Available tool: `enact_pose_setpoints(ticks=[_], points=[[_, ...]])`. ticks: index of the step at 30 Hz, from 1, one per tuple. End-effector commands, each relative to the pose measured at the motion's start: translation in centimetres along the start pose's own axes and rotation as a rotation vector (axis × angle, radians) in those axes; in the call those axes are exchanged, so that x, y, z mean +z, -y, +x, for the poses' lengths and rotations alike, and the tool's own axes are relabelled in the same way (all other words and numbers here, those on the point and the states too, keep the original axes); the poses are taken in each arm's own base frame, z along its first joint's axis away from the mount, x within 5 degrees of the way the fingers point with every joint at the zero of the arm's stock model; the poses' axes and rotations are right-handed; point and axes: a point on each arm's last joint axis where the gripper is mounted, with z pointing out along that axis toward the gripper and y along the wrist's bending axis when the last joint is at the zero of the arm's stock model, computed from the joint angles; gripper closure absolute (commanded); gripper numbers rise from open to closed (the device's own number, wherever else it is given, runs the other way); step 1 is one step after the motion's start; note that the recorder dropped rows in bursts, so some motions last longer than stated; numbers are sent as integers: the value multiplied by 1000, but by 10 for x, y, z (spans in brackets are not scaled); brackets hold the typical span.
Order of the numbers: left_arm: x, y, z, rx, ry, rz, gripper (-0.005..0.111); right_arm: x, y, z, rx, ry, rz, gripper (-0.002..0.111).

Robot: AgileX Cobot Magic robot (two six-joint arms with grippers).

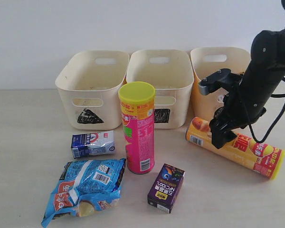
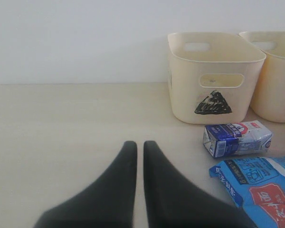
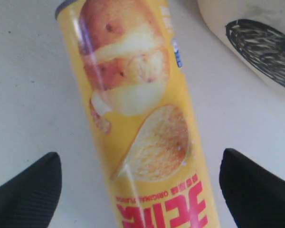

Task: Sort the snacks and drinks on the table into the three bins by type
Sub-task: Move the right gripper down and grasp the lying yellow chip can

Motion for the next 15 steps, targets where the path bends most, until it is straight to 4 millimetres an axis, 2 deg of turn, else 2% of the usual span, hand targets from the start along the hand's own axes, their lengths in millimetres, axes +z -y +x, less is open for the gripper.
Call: enact_pose_setpoints(ticks=[1, 15], points=[[-1, 0, -2, -13, 15, -1, 103, 12, 4, 0, -16, 1, 19, 29], [-1, 0, -2, -13, 15, -1, 103, 29, 5, 2, -12, -21, 6, 29]])
